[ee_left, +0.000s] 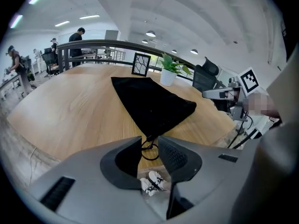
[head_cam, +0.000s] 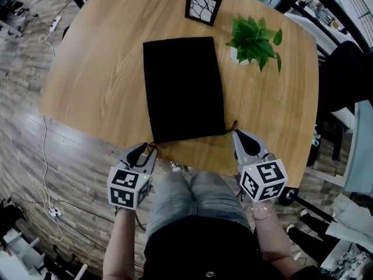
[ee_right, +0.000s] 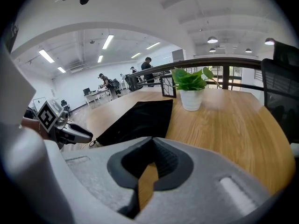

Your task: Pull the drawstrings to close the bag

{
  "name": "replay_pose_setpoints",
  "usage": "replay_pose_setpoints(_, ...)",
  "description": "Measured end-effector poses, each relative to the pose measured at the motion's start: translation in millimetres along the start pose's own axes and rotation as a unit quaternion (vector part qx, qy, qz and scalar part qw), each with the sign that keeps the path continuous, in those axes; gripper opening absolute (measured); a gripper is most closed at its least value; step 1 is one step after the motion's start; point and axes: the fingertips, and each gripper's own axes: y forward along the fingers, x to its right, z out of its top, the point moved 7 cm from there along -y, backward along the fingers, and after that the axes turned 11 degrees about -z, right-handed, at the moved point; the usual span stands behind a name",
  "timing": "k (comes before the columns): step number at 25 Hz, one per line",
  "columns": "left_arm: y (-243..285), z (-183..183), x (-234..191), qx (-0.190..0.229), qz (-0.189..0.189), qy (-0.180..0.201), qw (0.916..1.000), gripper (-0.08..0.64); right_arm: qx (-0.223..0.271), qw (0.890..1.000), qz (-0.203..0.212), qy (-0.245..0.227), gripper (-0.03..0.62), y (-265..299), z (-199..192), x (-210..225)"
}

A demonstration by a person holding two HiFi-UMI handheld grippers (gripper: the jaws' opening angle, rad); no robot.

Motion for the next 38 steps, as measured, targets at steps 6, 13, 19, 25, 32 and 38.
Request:
replay_pose_setpoints(6, 10, -4, 2, -0.037, -0.013, 0.038, 0.9985, 0.110, -0.028, 0.999, -0.045, -0.014, 0.000, 7, -13, 15)
replay_pose_setpoints(13, 22, -6, 4, -0.044, -0.029, 0.036, 0.9979, 0.110, -0.052, 0.997, -0.055, 0.003, 0.000, 21, -25, 29)
replay_pose_setpoints(19, 24, -6, 2, -0.041, -0.026, 0.028, 0.9984, 0.107, -0.058, 0.997, -0.049, 0.005, 0.001, 29, -29, 27)
replay_pose_setpoints(25, 27, -4, 0, -0.060, -0.012, 0.062, 0.9962, 0.086, -0.057, 0.997, -0.050, 0.002, 0.002, 36, -28, 31)
replay_pose_setpoints(32, 29, -2, -3, -0.066, 0.003, 0.052, 0.9965, 0.048, -0.069, 0.997, -0.043, 0.008, 0.087, 51, -29, 35)
replay_pose_setpoints(38, 29, -1, -3, -0.069, 0.006, 0.057, 0.9960, 0.041, -0.099, 0.994, -0.049, -0.018, 0.117, 65, -36, 33)
